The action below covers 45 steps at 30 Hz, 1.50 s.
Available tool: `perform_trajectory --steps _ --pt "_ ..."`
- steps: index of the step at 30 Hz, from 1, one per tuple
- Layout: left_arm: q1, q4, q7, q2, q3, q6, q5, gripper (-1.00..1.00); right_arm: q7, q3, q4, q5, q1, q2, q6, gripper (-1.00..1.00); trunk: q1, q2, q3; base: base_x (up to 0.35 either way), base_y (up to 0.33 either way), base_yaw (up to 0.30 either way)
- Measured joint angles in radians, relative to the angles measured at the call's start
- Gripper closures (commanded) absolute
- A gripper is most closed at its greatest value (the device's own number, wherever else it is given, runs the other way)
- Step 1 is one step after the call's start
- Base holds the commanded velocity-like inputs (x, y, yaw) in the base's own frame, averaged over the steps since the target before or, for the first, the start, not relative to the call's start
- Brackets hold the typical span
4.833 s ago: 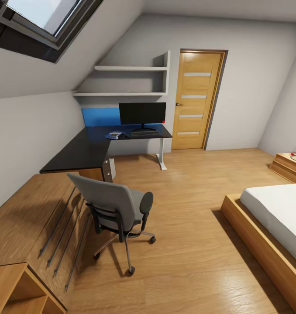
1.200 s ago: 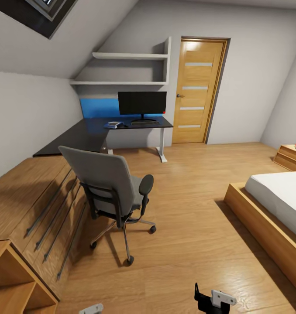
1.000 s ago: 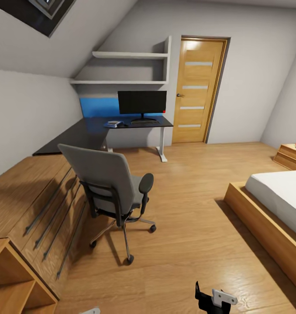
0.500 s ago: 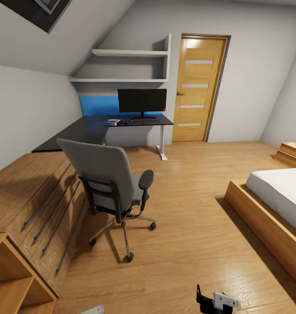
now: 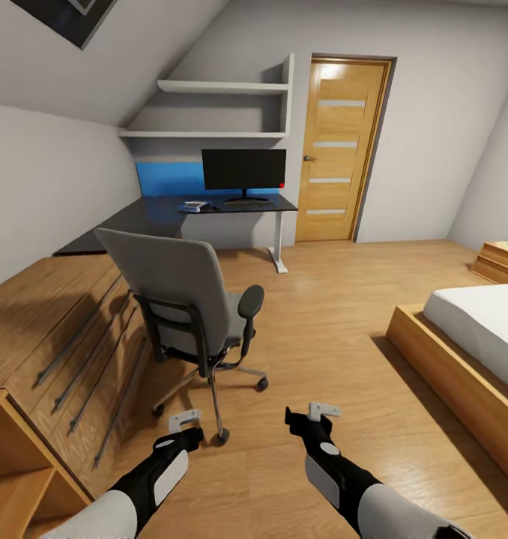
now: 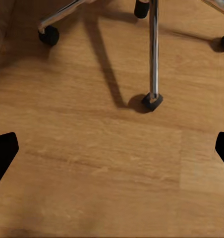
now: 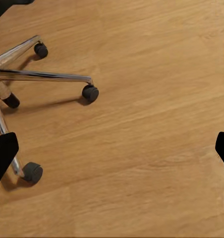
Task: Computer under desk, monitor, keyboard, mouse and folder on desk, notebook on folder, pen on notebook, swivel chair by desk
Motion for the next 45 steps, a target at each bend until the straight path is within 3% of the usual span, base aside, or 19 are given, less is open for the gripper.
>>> perform_trajectory --steps 5,15,45 --pt "-0.005 0.001 -0.003 0.033 -0.001 -0.044 0.003 -1.00 -0.003 0.005 0.004 -0.001 -0.002 0.003 -0.126 -1.00 0.019 -0.035 -0.016 0.000 0.000 0.000" --pt "-0.005 0.004 -0.004 0.039 -0.003 -0.053 0.003 -1.00 0.001 0.007 -0.002 0.011 0.000 0.001 -0.148 -1.00 0.058 -0.105 -0.047 0.000 0.000 0.000" --pt "-0.006 0.025 -0.004 0.039 -0.004 -0.049 0.002 -1.00 -0.003 0.007 0.007 0.018 0.000 0.003 -0.152 -1.00 0.058 -0.105 -0.047 -0.056 0.055 0.000"
